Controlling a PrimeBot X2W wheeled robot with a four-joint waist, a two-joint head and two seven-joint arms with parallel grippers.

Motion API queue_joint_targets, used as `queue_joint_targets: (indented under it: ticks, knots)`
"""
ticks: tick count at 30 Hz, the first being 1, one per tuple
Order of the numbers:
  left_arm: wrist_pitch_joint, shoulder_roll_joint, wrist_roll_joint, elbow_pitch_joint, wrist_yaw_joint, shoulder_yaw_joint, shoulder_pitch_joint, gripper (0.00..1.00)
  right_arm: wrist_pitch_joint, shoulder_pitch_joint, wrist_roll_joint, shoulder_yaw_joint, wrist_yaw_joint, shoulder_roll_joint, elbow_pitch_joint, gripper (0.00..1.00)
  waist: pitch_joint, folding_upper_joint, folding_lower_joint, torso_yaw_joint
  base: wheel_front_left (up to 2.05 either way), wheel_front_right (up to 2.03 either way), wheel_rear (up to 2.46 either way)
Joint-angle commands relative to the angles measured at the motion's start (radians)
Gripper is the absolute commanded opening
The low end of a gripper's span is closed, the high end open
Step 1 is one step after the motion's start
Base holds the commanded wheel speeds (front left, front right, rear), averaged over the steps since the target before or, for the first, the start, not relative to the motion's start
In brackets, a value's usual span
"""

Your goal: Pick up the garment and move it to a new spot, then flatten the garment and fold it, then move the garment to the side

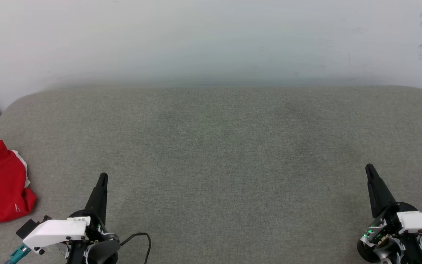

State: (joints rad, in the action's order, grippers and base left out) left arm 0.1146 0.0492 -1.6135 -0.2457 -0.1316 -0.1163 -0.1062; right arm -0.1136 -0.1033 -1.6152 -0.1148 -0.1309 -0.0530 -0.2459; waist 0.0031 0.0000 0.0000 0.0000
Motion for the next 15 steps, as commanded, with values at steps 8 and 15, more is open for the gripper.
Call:
queue_joint_targets:
  ticks: [8,15]
  knots:
    - [0.002,-0.002,0.002,0.0,-0.004,-0.002,-0.005,0.0,-0.001,-0.011,0.005,0.0,0.0,0.005,-0.001,0.0,0.0,0.0,0.0,0.0,0.0,0.0,0.0]
    - [-0.001,0.0,0.0,-0.003,0.0,0.001,0.001,1.0,0.0,0.002,0.0,0.0,0.0,0.0,-0.002,1.0,0.0,0.0,0.0,0.0,0.0,0.0,0.0]
